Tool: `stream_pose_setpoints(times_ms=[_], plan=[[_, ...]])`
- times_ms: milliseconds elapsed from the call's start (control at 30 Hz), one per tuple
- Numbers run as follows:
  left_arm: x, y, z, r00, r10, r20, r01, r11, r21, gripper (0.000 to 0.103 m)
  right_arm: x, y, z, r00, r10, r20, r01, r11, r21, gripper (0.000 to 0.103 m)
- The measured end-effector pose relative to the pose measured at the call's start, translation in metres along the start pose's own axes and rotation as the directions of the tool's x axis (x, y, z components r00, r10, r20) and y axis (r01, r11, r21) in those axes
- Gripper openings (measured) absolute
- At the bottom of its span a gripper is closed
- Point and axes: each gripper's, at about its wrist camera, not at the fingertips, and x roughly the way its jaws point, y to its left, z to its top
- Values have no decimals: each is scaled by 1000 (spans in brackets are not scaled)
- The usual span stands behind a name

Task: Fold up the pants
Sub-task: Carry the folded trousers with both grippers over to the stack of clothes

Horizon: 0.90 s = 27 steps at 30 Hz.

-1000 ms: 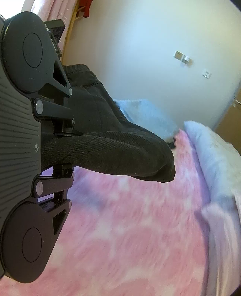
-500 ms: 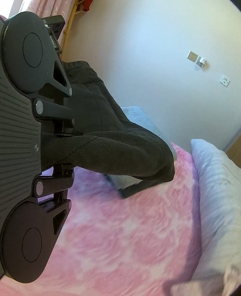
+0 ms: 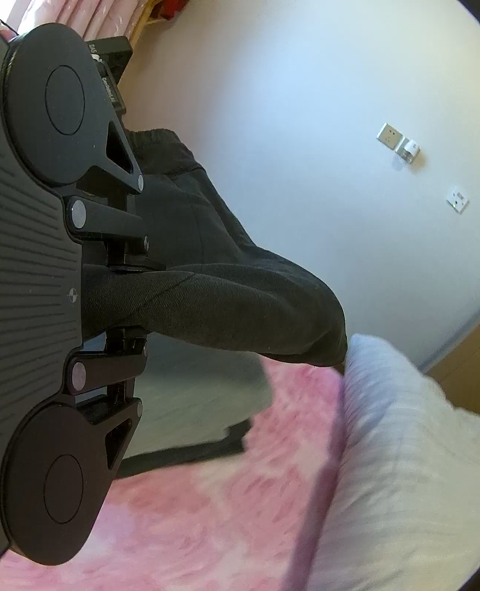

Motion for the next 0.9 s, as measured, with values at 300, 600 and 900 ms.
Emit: stream_pose_setpoints(times_ms=[300, 600, 900], plan=[[29, 28, 9, 1000, 2, 6, -2, 999, -44, 43, 40, -19, 16, 999, -4, -48, 2, 999, -36, 19], [59, 66, -7, 999, 36, 10, -36, 999, -29, 56, 82, -57, -15, 988, -152, -37, 152, 988, 20, 58], [-2, 0, 0, 951, 260, 168, -296, 922, 249, 35, 29, -7, -15, 892, -396, 219, 443, 862, -246, 61]])
